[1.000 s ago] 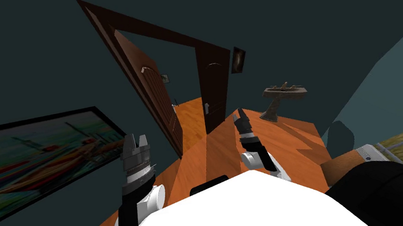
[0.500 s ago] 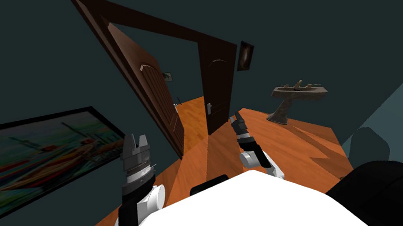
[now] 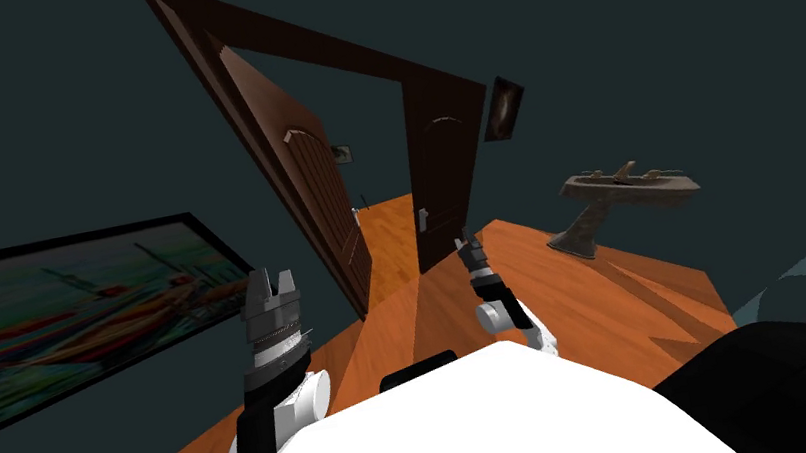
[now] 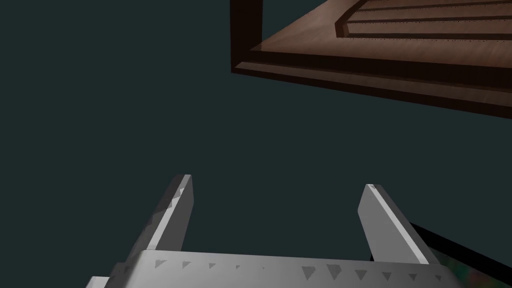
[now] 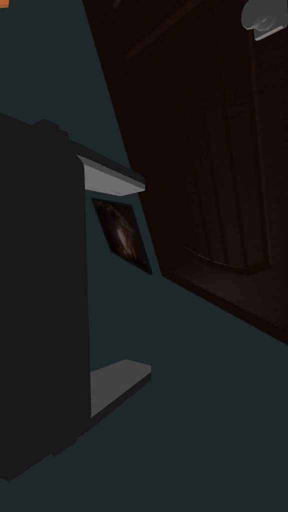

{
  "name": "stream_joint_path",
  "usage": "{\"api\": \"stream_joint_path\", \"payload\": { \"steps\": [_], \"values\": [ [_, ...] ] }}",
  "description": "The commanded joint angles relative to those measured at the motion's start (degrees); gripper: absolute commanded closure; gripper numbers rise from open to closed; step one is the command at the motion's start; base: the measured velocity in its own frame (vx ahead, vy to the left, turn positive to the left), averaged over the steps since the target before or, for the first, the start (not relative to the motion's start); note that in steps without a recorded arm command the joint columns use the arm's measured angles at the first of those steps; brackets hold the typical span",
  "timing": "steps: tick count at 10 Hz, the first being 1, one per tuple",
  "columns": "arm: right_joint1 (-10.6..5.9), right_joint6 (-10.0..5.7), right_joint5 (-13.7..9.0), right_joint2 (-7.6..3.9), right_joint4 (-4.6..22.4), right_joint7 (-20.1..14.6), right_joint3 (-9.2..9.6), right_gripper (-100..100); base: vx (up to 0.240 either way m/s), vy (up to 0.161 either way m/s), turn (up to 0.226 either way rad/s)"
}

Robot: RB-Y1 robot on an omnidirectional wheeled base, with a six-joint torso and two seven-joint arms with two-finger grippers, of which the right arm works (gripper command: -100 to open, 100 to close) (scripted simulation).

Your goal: Push the door open

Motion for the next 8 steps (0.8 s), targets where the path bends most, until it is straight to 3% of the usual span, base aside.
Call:
{"api": "stream_joint_path", "payload": {
  "steps": [1,8],
  "values": [
    [-0.66,0.03,-1.0,-0.88,1.7,-0.2,0.64,-100,0.091,-0.073,0.125],
    [-5.23,-0.86,-6.3,-5.9,12.3,-1.6,2.86,-100,0.084,-0.099,0.132]
  ]
}}
